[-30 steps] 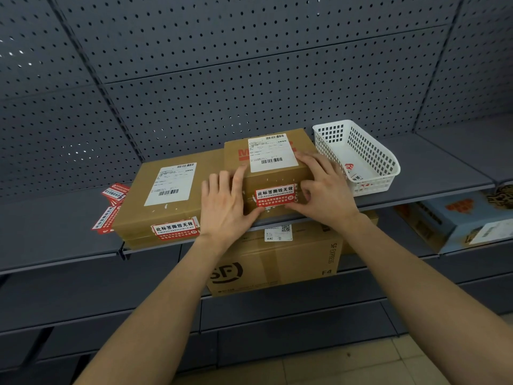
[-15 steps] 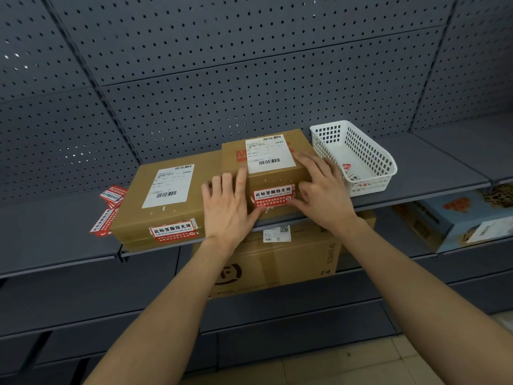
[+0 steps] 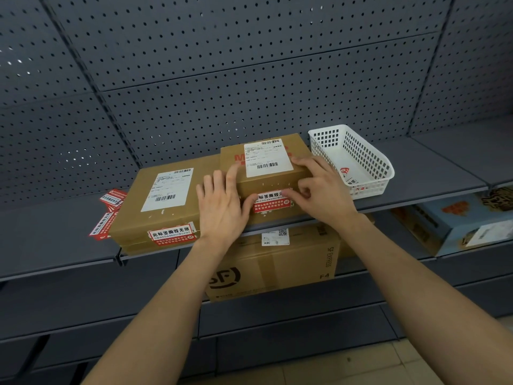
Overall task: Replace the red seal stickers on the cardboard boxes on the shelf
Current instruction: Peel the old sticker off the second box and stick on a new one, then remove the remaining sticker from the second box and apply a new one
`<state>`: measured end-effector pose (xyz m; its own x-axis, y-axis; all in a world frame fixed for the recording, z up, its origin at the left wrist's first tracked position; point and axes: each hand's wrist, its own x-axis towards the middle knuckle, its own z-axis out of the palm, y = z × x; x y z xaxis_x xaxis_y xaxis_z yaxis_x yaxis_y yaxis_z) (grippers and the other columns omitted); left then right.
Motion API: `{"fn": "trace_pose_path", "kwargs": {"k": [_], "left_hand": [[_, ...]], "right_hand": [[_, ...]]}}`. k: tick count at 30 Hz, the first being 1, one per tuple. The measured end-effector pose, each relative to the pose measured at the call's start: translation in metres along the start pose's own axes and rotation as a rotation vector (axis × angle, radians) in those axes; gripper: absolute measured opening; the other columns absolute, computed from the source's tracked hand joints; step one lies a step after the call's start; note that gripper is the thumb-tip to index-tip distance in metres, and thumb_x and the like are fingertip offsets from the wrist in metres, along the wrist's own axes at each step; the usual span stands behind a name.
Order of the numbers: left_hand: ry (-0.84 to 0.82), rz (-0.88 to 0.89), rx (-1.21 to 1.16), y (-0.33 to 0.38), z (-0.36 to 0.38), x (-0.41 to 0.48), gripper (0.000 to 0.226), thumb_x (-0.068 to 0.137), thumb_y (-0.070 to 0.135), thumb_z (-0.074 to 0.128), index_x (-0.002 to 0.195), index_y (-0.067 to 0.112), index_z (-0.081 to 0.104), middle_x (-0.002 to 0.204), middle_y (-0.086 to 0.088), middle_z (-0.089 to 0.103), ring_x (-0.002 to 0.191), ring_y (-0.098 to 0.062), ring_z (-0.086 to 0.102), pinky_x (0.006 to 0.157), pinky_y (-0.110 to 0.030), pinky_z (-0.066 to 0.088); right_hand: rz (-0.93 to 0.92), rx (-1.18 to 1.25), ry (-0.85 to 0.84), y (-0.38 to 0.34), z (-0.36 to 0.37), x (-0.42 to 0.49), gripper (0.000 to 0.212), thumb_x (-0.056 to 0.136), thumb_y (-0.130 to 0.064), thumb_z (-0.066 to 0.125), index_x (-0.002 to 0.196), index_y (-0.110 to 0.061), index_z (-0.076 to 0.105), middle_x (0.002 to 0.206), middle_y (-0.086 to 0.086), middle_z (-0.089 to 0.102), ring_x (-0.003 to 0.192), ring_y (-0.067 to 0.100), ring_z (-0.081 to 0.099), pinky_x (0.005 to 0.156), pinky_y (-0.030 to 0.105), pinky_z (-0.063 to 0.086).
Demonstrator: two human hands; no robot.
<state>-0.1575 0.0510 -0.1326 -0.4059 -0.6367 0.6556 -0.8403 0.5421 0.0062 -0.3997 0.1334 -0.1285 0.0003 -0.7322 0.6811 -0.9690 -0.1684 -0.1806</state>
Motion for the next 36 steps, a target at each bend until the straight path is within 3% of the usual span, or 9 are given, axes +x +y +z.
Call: {"fn": "trace_pose_path", "kwargs": {"k": [9, 14, 19, 24, 28, 30, 32, 34, 36], "left_hand": [[-0.027, -0.096, 0.071, 0.026, -0.005, 0.005, 0.086, 0.099, 0.075, 0.046, 0.163, 0.020, 0.030, 0.118, -0.010, 0.050, 0.107, -0.031, 0.047, 0.097, -0.051, 0.043], [0.004, -0.067, -0.059, 0.018, -0.003, 0.005, 0.081, 0.103, 0.071, 0.047, 0.162, 0.017, 0.031, 0.119, -0.008, 0.050, 0.107, -0.028, 0.047, 0.096, -0.047, 0.044], [0.047, -0.413, -0.269, -0.005, -0.012, 0.036, 0.073, 0.109, 0.066, 0.031, 0.154, 0.011, 0.047, 0.139, -0.013, 0.056, 0.129, -0.032, 0.048, 0.110, -0.049, 0.034], [-0.464, -0.566, -0.284, -0.019, -0.005, 0.069, 0.068, 0.111, 0.061, 0.027, 0.120, 0.011, 0.072, 0.139, -0.022, 0.064, 0.145, -0.041, 0.042, 0.122, -0.054, 0.026], [-0.359, -0.582, -0.456, -0.028, 0.003, 0.061, 0.048, 0.107, 0.054, 0.048, 0.133, 0.019, 0.068, 0.135, -0.010, 0.069, 0.140, -0.040, 0.049, 0.120, -0.058, 0.035], [-0.249, -0.590, -0.653, -0.032, -0.004, 0.055, 0.039, 0.099, 0.047, 0.055, 0.136, 0.034, 0.061, 0.129, 0.003, 0.072, 0.131, -0.032, 0.058, 0.115, -0.058, 0.044], [-0.196, -0.673, -0.834, -0.031, -0.016, 0.052, 0.038, 0.096, 0.044, 0.045, 0.130, 0.039, 0.060, 0.129, 0.006, 0.070, 0.129, -0.028, 0.059, 0.114, -0.053, 0.045], [-0.187, -0.762, -0.962, -0.025, -0.029, 0.054, 0.050, 0.099, 0.052, 0.033, 0.131, 0.031, 0.064, 0.135, 0.000, 0.068, 0.128, -0.025, 0.058, 0.117, -0.048, 0.041], [-0.228, -0.838, -1.062, -0.024, -0.032, 0.054, 0.069, 0.100, 0.072, 0.026, 0.141, 0.033, 0.066, 0.140, 0.004, 0.066, 0.124, -0.015, 0.060, 0.120, -0.046, 0.035]], "right_hand": [[0.148, -0.120, 0.025, -0.022, 0.012, 0.008, 0.058, 0.089, -0.064, 0.072, 0.066, -0.012, 0.079, 0.141, 0.004, 0.063, 0.136, 0.025, 0.050, 0.103, 0.054, 0.049], [0.170, 0.061, -0.017, -0.008, 0.002, 0.003, 0.056, 0.093, -0.061, 0.072, 0.056, -0.022, 0.056, 0.145, -0.002, 0.061, 0.138, 0.019, 0.050, 0.107, 0.046, 0.049], [0.504, 0.131, 0.190, 0.004, -0.020, 0.033, 0.045, 0.106, -0.057, 0.052, 0.092, -0.015, 0.061, 0.114, 0.001, 0.063, 0.106, 0.018, 0.061, 0.089, 0.033, 0.048], [0.737, 0.043, -0.348, 0.002, -0.026, 0.072, 0.054, 0.113, -0.049, 0.038, 0.128, -0.001, 0.059, 0.120, 0.018, 0.068, 0.097, 0.031, 0.061, 0.080, 0.035, 0.043], [0.688, 0.247, -0.356, 0.001, -0.029, 0.071, 0.047, 0.114, -0.039, 0.037, 0.154, -0.015, 0.042, 0.141, 0.011, 0.062, 0.115, 0.030, 0.061, 0.090, 0.038, 0.042], [0.754, 0.614, -0.207, -0.002, -0.039, 0.069, 0.048, 0.110, -0.053, 0.036, 0.146, -0.024, 0.050, 0.138, 0.000, 0.063, 0.117, 0.022, 0.061, 0.099, 0.041, 0.044], [0.852, 0.939, -0.038, -0.004, -0.051, 0.072, 0.055, 0.105, -0.069, 0.032, 0.106, -0.024, 0.063, 0.113, -0.006, 0.075, 0.109, 0.016, 0.066, 0.100, 0.041, 0.042], [0.866, 0.998, 0.015, -0.006, -0.062, 0.075, 0.061, 0.103, -0.077, 0.030, 0.082, -0.027, 0.057, 0.097, -0.006, 0.076, 0.104, 0.015, 0.067, 0.100, 0.041, 0.039], [0.836, 1.021, -0.024, -0.006, -0.063, 0.073, 0.055, 0.099, -0.081, 0.034, 0.090, -0.037, 0.064, 0.113, -0.007, 0.075, 0.116, 0.015, 0.065, 0.111, 0.045, 0.039]]}}
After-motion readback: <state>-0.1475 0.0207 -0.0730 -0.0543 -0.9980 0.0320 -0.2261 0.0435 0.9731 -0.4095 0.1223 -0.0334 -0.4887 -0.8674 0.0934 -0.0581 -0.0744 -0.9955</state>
